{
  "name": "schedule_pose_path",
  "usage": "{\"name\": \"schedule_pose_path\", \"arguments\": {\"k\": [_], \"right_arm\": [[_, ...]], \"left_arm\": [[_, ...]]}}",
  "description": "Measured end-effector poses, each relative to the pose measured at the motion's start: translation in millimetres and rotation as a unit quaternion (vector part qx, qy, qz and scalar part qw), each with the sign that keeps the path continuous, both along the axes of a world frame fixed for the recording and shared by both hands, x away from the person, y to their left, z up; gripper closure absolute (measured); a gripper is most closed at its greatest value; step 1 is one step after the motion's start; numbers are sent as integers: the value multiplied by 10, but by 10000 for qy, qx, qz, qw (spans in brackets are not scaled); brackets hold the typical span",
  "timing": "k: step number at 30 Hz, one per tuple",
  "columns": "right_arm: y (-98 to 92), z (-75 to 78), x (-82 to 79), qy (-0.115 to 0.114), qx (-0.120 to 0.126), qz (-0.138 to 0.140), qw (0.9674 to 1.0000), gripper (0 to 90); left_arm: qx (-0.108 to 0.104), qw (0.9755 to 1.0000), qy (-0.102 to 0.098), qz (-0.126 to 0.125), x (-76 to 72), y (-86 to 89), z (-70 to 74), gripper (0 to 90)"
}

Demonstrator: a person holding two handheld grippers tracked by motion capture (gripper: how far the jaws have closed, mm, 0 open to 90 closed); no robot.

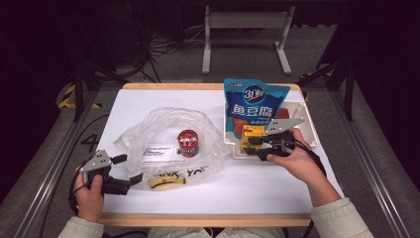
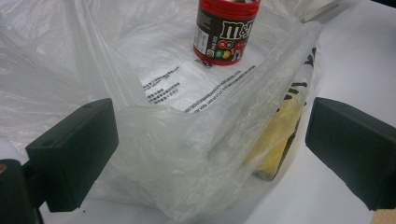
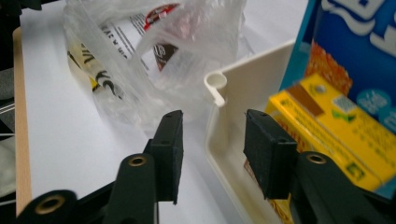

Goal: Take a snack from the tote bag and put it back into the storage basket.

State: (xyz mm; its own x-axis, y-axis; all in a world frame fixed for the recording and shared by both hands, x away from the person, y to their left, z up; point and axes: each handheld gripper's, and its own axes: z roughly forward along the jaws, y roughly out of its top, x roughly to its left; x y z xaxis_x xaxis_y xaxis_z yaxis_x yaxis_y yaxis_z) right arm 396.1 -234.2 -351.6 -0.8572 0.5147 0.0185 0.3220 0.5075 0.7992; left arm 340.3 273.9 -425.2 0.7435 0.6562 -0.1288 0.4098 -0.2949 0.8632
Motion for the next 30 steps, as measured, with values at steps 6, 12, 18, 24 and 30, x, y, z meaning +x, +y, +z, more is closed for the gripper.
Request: {"name": "schedule_pose_path", "arguments": {"k": [6, 12, 18, 24, 30], "right_arm": [[173, 83, 19, -84, 154, 82, 9998, 384], [357, 143, 57, -158, 146, 203, 9996, 289], [514, 199, 94, -181, 235, 270, 9992, 265], [645, 224, 110, -206, 257, 315, 9990, 242], [769, 256, 132, -215, 279, 340, 9988, 248]], "left_arm": [[11, 10000, -11, -5, 0, -2, 1, 33], [9, 10000, -12, 8, -3, 6, 1, 33], [1, 10000, -14, 18, -8, 15, 1, 33], [-22, 10000, -11, 5, -4, 12, -4, 33], [-6, 10000, -20, -16, 0, 16, -3, 33]]}}
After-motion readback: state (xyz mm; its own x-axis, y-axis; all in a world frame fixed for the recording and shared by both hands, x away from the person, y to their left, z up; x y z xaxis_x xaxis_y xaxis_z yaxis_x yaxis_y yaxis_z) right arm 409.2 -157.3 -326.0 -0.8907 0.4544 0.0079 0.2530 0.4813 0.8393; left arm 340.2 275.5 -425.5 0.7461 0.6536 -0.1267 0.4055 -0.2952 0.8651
